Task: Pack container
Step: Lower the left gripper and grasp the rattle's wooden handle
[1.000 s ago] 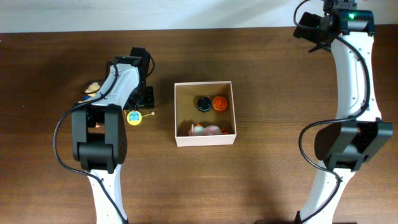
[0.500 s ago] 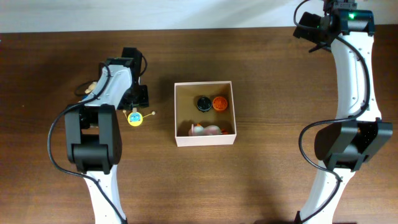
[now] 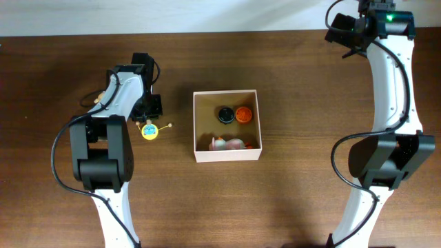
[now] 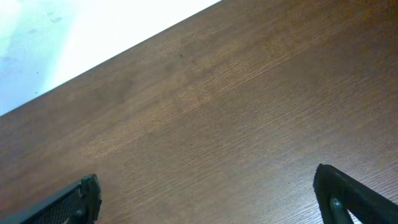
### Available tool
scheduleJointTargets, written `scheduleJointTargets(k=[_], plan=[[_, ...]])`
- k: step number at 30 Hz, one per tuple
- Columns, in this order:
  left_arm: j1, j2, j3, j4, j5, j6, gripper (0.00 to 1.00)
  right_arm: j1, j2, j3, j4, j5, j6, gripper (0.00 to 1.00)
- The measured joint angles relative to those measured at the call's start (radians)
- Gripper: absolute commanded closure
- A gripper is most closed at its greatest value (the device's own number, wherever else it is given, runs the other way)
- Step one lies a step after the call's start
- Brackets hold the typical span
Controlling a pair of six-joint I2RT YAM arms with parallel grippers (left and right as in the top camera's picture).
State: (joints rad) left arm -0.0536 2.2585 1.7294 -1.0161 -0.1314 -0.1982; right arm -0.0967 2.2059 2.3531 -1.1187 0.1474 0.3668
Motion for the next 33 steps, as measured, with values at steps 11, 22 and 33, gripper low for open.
scheduleJointTargets(k=[11, 22, 33], plan=[[0.000, 0.000, -0.001, -0.014, 0.000, 0.000, 0.79, 0.000, 0.000, 0.000, 0.000, 0.000, 0.000, 0.01], [0.000, 0.000, -0.001, -0.024, 0.006, 0.000, 0.80, 0.000, 0.000, 0.000, 0.000, 0.000, 0.000, 0.01], [0.000, 0.011, 0.063, -0.119, 0.020, 0.000, 0.83, 0.000, 0.000, 0.000, 0.000, 0.000, 0.000, 0.01]])
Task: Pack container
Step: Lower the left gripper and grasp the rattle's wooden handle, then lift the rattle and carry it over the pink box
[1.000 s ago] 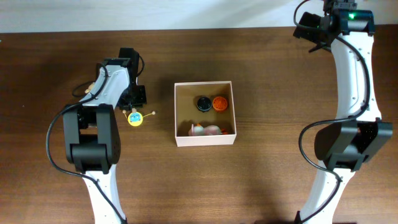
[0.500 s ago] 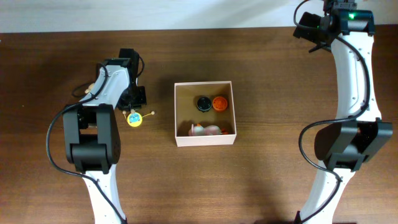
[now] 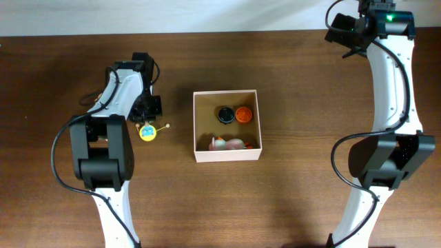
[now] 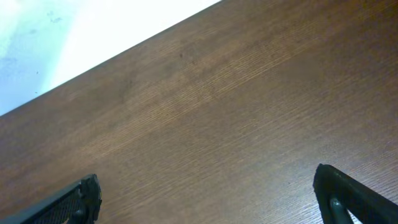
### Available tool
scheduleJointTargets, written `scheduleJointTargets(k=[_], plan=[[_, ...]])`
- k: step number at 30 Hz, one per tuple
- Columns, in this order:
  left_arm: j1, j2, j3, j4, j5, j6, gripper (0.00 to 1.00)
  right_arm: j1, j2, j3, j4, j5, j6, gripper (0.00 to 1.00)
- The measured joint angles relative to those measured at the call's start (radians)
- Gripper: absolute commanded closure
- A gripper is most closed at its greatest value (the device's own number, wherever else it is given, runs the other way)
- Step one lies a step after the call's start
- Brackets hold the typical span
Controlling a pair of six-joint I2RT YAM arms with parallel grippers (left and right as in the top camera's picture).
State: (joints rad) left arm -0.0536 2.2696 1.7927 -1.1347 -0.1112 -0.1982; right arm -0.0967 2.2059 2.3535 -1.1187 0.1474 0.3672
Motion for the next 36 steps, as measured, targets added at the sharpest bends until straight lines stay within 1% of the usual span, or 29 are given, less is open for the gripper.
scheduleJointTargets(k=[6, 10, 13, 18, 21, 26, 32, 36], plan=[[0.000, 0.000, 0.098, -0.025, 0.003, 0.000, 0.83, 0.000, 0.000, 0.000, 0.000, 0.000, 0.000, 0.01], [0.000, 0.000, 0.163, -0.074, 0.003, 0.000, 0.85, 0.000, 0.000, 0.000, 0.000, 0.000, 0.000, 0.01], [-0.006, 0.001, 0.242, -0.140, 0.004, 0.000, 0.85, 0.000, 0.000, 0.000, 0.000, 0.000, 0.000, 0.01], [-0.037, 0.002, 0.439, -0.247, 0.009, 0.000, 0.85, 0.000, 0.000, 0.000, 0.000, 0.000, 0.000, 0.01], [-0.080, 0.002, 0.576, -0.303, 0.019, 0.000, 0.84, 0.000, 0.000, 0.000, 0.000, 0.000, 0.000, 0.01], [-0.171, 0.002, 0.732, -0.375, 0.041, -0.013, 0.85, 0.000, 0.000, 0.000, 0.000, 0.000, 0.000, 0.01], [-0.285, 0.002, 0.768, -0.451, 0.053, -0.062, 0.84, 0.000, 0.000, 0.000, 0.000, 0.000, 0.000, 0.01], [-0.356, 0.002, 0.768, -0.460, 0.056, -0.079, 0.84, 0.000, 0.000, 0.000, 0.000, 0.000, 0.000, 0.01]])
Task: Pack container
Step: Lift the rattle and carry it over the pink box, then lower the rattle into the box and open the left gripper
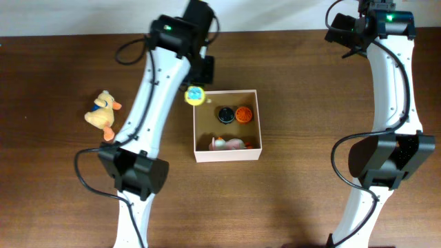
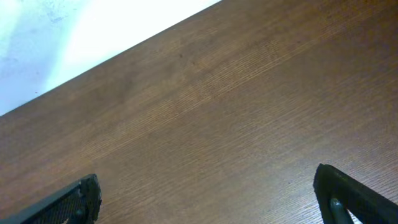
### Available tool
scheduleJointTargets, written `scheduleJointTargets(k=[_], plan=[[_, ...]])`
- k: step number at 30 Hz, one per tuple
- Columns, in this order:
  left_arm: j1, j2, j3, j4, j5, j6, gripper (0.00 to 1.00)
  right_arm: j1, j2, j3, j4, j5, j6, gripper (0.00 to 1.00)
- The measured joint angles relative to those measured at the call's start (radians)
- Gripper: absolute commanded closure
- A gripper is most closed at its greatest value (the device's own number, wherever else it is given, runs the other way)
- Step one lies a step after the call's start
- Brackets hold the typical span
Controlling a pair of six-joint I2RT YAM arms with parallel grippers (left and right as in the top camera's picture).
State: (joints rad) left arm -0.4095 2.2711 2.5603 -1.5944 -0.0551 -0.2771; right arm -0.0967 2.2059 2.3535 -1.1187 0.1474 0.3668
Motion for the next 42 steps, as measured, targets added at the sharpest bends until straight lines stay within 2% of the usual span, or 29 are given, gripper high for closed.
scheduleJointTargets(k=[4, 12, 25, 34, 42], plan=[[-0.053, 0.000, 0.000, -0.001, 0.000, -0.016, 0.85, 0.000, 0.000, 0.000, 0.000, 0.000, 0.000, 0.01], [-0.123, 0.000, -0.026, -0.011, -0.058, -0.130, 0.85, 0.000, 0.000, 0.000, 0.000, 0.000, 0.000, 0.01], [-0.129, 0.001, -0.365, 0.183, -0.100, -0.245, 0.88, 0.000, 0.000, 0.000, 0.000, 0.000, 0.000, 0.01], [-0.144, 0.001, -0.487, 0.261, -0.099, -0.267, 0.88, 0.000, 0.000, 0.000, 0.000, 0.000, 0.000, 0.01], [-0.152, 0.001, -0.511, 0.321, -0.115, -0.268, 0.88, 0.000, 0.000, 0.000, 0.000, 0.000, 0.000, 0.01]])
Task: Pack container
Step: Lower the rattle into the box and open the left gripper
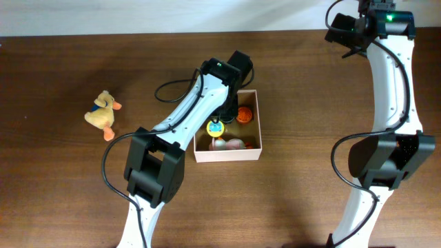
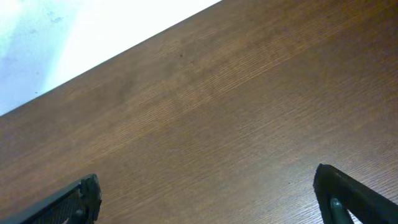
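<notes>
The white open box stands mid-table. An orange round piece lies in its far part and a pink and red item against its near wall. My left gripper reaches down over the box's left half, shut on a small yellow and blue toy, which hangs inside the box outline. The left arm hides whatever lies under it. My right gripper is at the far right edge of the table, open, with bare wood between its fingers.
A yellow plush duck lies on the table far to the left of the box. The table's far edge meets a white surface just beyond my right gripper. The right arm stands along the right side.
My left gripper has moved, with the yellow and blue toy, from the box's far left corner to over the box's left half, lower down. The right arm has not moved.
My left gripper was first at the yellow and blue toy on the table left of the box, and stayed there a moment later. Then it held the toy at the box's far left corner, with the duck uncovered at the left. Now the toy is over the box's inside.
</notes>
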### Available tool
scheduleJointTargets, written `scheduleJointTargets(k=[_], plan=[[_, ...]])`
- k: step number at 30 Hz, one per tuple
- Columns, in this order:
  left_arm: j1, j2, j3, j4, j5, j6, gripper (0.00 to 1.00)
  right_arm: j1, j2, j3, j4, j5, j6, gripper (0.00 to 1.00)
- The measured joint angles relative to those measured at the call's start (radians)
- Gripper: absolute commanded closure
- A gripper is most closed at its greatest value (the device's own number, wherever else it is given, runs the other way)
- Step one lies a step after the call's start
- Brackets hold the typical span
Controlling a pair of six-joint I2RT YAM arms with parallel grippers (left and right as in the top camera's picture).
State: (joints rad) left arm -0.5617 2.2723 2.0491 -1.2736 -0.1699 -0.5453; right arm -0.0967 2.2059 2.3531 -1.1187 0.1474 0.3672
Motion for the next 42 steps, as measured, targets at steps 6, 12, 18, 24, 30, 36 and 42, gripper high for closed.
scheduleJointTargets(k=[6, 12, 18, 24, 30, 36, 42], plan=[[0.000, 0.000, 0.000, 0.030, -0.037, -0.002, 0.88, 0.000, 0.000, 0.000, 0.000, 0.000, 0.001, 0.01], [0.010, 0.010, 0.000, 0.034, -0.048, -0.002, 0.88, 0.000, 0.000, 0.000, 0.000, 0.000, 0.000, 0.01], [0.039, 0.062, 0.000, 0.034, -0.051, -0.002, 0.88, 0.000, 0.000, 0.000, 0.000, 0.000, 0.000, 0.01], [0.064, 0.080, -0.005, 0.039, -0.052, -0.002, 0.88, 0.000, 0.000, 0.000, 0.000, 0.000, -0.001, 0.01], [0.069, 0.080, -0.005, 0.042, -0.053, -0.003, 0.39, 0.000, 0.000, 0.000, 0.000, 0.000, 0.000, 0.01], [0.068, 0.080, -0.005, 0.044, -0.053, -0.013, 0.31, 0.000, 0.000, 0.000, 0.000, 0.000, 0.000, 0.01], [0.068, 0.080, -0.005, 0.044, -0.052, -0.013, 0.32, 0.000, 0.000, 0.000, 0.000, 0.000, 0.000, 0.01]])
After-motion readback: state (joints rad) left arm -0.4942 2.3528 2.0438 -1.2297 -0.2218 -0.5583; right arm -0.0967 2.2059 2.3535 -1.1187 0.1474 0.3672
